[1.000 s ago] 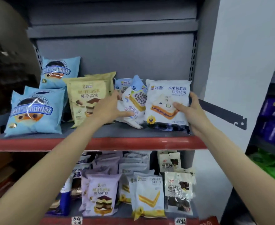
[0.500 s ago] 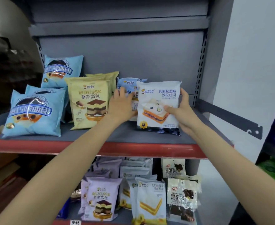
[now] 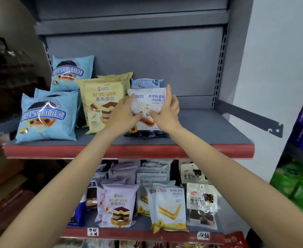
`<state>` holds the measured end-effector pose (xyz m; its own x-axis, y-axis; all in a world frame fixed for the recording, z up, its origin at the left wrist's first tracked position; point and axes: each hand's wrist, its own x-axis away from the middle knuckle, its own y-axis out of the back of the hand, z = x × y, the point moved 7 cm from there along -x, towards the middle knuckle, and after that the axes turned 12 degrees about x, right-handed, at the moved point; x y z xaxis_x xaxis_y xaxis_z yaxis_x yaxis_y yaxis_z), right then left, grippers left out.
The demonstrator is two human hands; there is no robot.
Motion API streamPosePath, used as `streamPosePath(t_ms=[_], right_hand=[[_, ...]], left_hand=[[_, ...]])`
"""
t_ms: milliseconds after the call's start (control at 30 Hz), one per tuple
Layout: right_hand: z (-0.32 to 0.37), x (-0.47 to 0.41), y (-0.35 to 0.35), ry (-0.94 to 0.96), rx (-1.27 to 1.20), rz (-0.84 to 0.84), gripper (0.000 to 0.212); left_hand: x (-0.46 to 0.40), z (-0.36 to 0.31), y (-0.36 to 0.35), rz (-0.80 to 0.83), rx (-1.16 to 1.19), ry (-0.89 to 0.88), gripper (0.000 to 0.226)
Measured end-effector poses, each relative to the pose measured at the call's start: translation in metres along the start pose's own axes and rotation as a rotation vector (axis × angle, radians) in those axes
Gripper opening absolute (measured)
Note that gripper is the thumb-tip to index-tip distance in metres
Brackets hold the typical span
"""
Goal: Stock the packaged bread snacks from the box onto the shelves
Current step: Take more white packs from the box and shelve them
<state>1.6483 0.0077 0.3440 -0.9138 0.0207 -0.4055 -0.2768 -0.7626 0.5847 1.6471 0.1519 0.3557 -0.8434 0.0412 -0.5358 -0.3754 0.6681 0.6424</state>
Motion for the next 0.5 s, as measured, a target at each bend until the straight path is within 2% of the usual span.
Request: streamPosePath(t_ms=[133, 267, 367, 433, 500], right_hand=[[0.004, 0.032, 0.021, 0.136, 0.102, -0.021, 0.083], [0.005, 0.091, 0.048, 0.31, 0.186, -0.212, 0.054], [0.005, 0.146, 0.061, 0.404, 0.266, -0.319, 0.033], [0.0, 0.185, 0.065, 0.441, 0.33, -0.351, 0.025], [-0.013, 0.227, 0.069, 0.416, 0.38, -0.334, 0.023]], left_hand=[[0.026, -0.008, 0.02, -0.142, 0.059, -0.101, 0.058], [0.076, -0.031, 0.04, -0.339, 0.108, -0.279, 0.034], [0.128, -0.045, 0.049, -0.432, 0.212, -0.393, 0.024], [0.166, -0.051, 0.049, -0.44, 0.322, -0.435, 0.024], [0.203, -0.055, 0.041, -0.352, 0.472, -0.424, 0.022]])
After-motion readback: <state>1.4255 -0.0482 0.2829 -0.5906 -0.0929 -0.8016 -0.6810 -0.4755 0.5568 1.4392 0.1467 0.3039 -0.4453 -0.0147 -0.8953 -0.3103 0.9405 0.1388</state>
